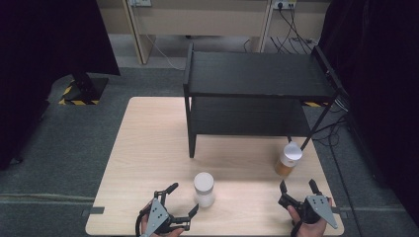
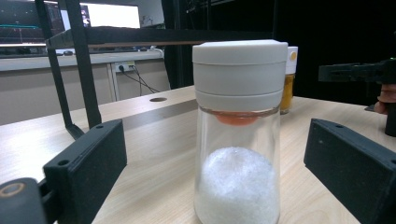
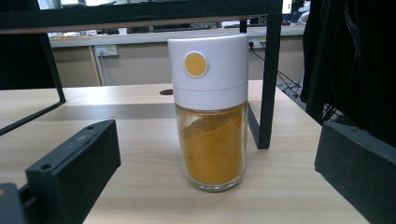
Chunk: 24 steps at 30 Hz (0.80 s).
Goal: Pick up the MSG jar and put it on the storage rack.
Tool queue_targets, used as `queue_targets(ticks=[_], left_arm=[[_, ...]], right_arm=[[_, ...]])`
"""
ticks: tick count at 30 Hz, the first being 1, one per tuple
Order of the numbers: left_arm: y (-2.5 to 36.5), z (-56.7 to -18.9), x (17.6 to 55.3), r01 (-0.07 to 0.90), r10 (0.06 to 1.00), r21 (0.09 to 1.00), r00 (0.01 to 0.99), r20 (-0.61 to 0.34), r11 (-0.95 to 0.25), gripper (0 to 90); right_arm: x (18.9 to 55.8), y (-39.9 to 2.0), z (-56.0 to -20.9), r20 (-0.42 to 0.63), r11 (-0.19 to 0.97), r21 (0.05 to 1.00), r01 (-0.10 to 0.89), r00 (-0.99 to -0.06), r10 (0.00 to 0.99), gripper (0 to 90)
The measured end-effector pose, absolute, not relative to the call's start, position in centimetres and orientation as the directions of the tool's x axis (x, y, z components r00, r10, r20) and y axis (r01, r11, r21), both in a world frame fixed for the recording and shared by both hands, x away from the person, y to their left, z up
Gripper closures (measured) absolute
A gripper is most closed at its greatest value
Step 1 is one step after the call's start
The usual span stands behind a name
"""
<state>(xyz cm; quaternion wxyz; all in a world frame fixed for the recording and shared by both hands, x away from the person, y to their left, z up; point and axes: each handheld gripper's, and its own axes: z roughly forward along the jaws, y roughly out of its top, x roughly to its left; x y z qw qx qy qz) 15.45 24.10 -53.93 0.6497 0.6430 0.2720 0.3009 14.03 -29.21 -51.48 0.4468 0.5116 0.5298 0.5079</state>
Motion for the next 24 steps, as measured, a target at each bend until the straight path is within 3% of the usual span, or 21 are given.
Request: queue_targets(ticks=[24], left_arm=[[22.4,-52.4,16.8,-0.053,0.716,0.998,0.696,0.063,-0.036,5.6]], right_arm=[[14.1,-29.1,-51.4,0.045,-0.038,0.995,0.091,-0.072,0.996,0.5]])
